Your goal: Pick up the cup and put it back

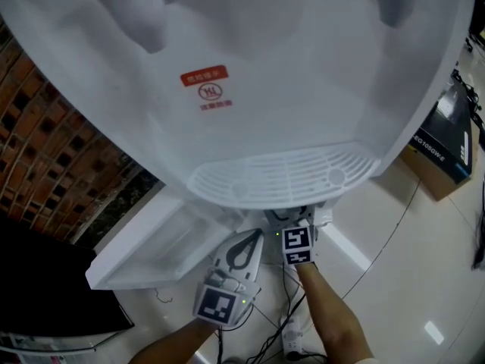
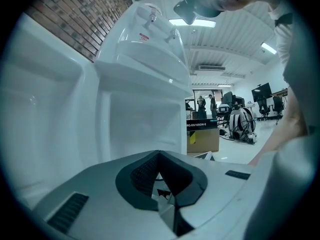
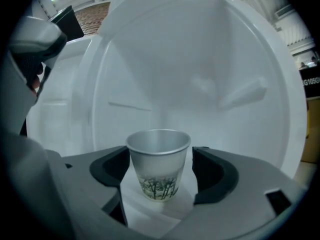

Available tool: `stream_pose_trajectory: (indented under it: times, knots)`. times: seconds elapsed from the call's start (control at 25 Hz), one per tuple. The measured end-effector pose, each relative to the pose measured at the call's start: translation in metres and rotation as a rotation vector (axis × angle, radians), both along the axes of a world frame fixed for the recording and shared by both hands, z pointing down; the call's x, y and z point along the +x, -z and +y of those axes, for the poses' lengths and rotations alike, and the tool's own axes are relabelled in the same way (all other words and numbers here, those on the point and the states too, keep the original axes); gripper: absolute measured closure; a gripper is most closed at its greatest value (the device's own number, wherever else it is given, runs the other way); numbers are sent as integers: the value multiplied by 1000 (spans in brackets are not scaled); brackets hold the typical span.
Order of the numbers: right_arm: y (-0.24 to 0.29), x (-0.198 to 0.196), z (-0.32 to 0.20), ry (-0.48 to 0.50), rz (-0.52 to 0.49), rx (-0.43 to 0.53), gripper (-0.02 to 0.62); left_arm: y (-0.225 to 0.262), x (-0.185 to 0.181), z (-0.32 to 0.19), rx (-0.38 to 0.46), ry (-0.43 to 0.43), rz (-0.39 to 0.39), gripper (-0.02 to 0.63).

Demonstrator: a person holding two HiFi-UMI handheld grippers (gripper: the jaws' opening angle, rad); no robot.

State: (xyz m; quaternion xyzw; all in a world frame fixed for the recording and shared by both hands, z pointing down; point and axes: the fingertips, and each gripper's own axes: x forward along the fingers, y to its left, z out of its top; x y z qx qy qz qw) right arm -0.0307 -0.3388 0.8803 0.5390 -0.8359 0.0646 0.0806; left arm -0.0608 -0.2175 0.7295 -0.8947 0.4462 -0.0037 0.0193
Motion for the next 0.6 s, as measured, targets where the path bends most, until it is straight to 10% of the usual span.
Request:
stream_pose_trajectory:
  times: [0.44, 0.6]
  knots:
    - [44, 12, 61, -23, -46, -10, 198, -2, -3, 7, -31, -4, 15, 604]
    - [99, 9, 99, -3, -50, 29, 356, 10, -2, 12, -19, -9, 33, 604]
